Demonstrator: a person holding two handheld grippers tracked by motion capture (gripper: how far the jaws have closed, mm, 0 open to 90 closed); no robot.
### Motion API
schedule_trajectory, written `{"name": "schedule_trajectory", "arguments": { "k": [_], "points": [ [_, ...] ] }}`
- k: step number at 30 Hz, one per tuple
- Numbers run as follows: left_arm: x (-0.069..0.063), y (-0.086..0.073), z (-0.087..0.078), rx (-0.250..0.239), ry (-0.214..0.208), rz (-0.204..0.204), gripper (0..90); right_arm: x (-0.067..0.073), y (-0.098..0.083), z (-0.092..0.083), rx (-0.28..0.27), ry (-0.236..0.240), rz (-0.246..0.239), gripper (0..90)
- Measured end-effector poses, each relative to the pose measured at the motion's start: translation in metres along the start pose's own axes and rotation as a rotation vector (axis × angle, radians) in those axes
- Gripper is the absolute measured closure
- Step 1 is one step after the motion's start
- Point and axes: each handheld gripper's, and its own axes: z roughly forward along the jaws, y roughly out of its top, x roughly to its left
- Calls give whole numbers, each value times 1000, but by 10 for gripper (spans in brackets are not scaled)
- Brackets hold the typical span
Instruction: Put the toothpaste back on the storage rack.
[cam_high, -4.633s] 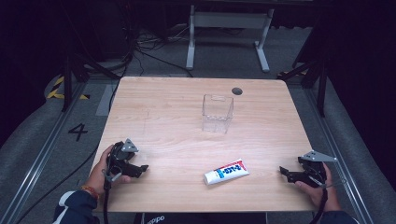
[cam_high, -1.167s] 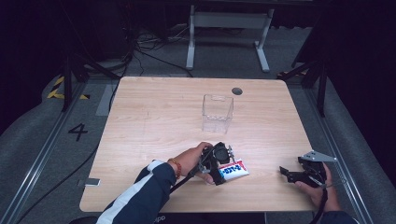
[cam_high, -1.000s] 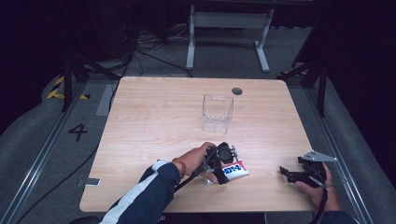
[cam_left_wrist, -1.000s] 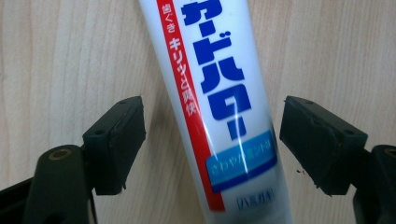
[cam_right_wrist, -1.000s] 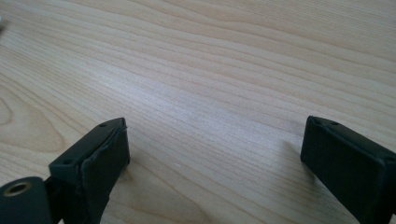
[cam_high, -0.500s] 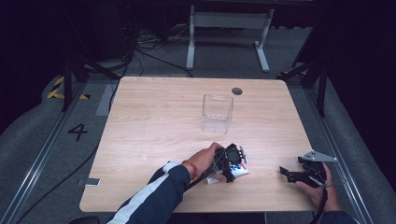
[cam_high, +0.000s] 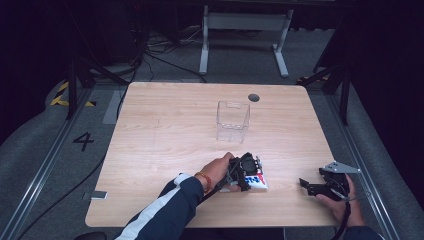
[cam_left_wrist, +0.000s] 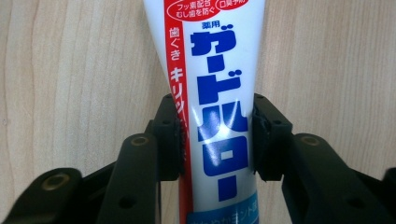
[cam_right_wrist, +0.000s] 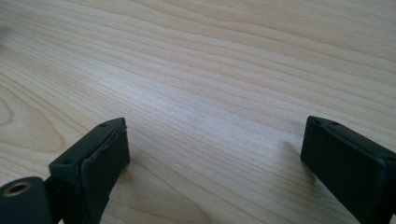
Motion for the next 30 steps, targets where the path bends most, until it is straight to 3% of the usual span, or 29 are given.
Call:
{"name": "schedule_trajectory", "arguments": {
  "k": [3, 12, 30],
  "points": [
    [2, -3, -3, -29, 19, -15, 649, 0, 0, 0, 0, 0, 0, 80],
    [11, -14, -19, -124, 8, -72, 671, 0, 0, 0, 0, 0, 0, 80],
    [25, -26, -61, -311, 76, -113, 684, 0, 0, 0, 0, 0, 0, 80]
  ]
}}
